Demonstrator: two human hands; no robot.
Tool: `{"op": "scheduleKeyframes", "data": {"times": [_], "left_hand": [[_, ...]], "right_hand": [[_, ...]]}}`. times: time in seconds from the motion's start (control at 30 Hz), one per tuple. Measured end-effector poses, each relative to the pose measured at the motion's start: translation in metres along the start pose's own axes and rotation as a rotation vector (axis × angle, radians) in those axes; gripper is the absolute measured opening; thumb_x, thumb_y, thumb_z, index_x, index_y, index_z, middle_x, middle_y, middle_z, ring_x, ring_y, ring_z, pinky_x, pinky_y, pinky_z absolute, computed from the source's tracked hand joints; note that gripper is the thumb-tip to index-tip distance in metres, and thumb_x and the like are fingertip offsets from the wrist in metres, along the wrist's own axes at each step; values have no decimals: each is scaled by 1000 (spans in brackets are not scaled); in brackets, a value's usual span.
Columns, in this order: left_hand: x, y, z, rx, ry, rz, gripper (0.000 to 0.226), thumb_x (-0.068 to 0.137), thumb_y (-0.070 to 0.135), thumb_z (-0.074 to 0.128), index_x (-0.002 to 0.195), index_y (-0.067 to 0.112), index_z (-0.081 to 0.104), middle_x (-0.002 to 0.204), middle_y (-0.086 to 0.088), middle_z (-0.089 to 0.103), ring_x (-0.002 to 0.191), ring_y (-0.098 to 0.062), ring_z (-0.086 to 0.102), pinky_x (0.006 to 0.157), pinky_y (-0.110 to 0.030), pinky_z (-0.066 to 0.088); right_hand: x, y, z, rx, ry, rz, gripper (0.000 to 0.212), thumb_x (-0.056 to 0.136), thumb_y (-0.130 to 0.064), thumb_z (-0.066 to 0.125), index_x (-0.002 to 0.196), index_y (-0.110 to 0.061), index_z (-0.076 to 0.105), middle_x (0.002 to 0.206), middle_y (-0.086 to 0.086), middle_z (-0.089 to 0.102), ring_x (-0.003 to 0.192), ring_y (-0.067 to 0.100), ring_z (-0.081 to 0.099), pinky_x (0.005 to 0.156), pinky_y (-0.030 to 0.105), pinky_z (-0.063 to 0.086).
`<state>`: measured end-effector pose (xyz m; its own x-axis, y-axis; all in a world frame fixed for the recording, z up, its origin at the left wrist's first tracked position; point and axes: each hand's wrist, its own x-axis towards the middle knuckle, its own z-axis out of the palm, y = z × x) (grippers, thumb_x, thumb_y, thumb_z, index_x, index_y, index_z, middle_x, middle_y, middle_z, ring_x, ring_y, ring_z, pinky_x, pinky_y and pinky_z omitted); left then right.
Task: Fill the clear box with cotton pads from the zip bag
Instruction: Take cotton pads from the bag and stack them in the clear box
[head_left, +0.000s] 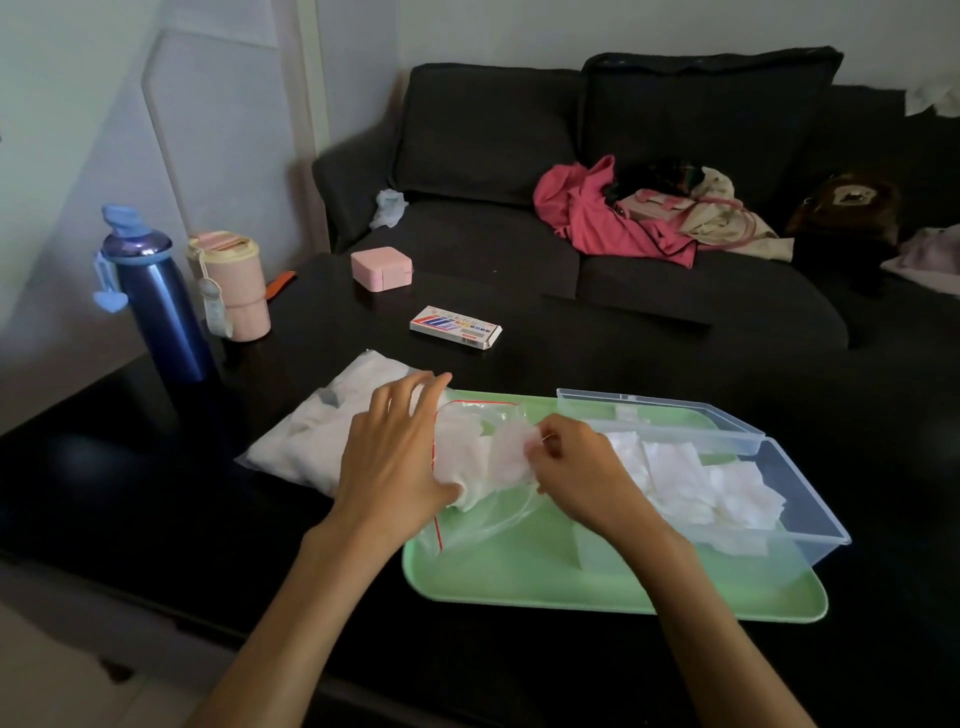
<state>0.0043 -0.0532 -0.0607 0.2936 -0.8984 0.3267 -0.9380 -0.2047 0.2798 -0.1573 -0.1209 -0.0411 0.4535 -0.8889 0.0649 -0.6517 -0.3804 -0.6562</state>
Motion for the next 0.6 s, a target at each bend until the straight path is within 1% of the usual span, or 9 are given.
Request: {"op": "scheduleKeyframes", "data": {"times": [0.07,0.1,0.17,0.23,0.3,0.37,0.43,0.5,0.6], "left_hand": [[6,8,-7,-104,-11,21,103,60,52,79,145,29,26,149,11,22,133,-14,20,102,-30,26],[9,13,-11,-223,23,26,95,63,52,78,142,29,32,146,12,27,132,-13,22,101,-27,25],[15,25,-22,-578,111,23,58,76,49,69,128,33,50,127,20,47,119,-10,41,95,-21,31],[20,37,-32,-835,62,-25,25,85,52,53,105,39,60,98,22,64,98,-2,56,89,-26,45],[22,47,-35,-834,-29,-63,33,86,63,44,95,38,63,84,20,66,90,2,59,83,-26,46],[21,57,-31,-720,-98,-93,49,81,73,40,104,36,61,91,20,63,90,2,56,79,-24,43],[19,62,-27,-718,-155,-120,57,75,77,43,110,34,59,100,18,61,91,0,56,80,-26,44],[19,70,-24,-821,-177,-119,42,78,66,55,99,31,64,94,13,66,87,-4,60,76,-25,46],[24,81,-22,-997,-133,-108,7,80,31,69,85,26,71,80,8,72,77,-3,65,64,-15,48]], "right_hand": [[0,1,-14,253,-17,43,11,95,-11,47,91,-10,57,84,7,65,78,27,65,71,36,55],[-1,2,-21,409,-56,66,12,94,-7,48,89,-10,57,82,6,64,75,22,64,68,30,56],[-4,6,-34,661,-153,89,13,93,-4,50,89,-10,60,84,7,63,76,15,63,67,23,56],[-8,11,-43,830,-236,94,12,92,-6,53,97,-7,63,90,7,65,85,16,64,73,23,57],[-9,18,-50,933,-271,94,14,92,-8,54,100,-8,65,93,5,68,89,14,65,76,25,57],[-11,24,-56,977,-289,61,16,92,-9,53,99,-13,67,93,2,70,90,13,67,79,26,56],[-12,27,-61,992,-307,13,19,93,-9,52,103,-15,67,98,3,70,94,14,67,80,26,55],[-14,34,-67,985,-288,-7,19,93,-9,53,102,-15,69,98,4,70,94,14,67,77,23,54],[-15,40,-73,962,-197,-17,17,92,-17,54,96,-13,70,96,3,69,93,13,65,78,23,54]]}}
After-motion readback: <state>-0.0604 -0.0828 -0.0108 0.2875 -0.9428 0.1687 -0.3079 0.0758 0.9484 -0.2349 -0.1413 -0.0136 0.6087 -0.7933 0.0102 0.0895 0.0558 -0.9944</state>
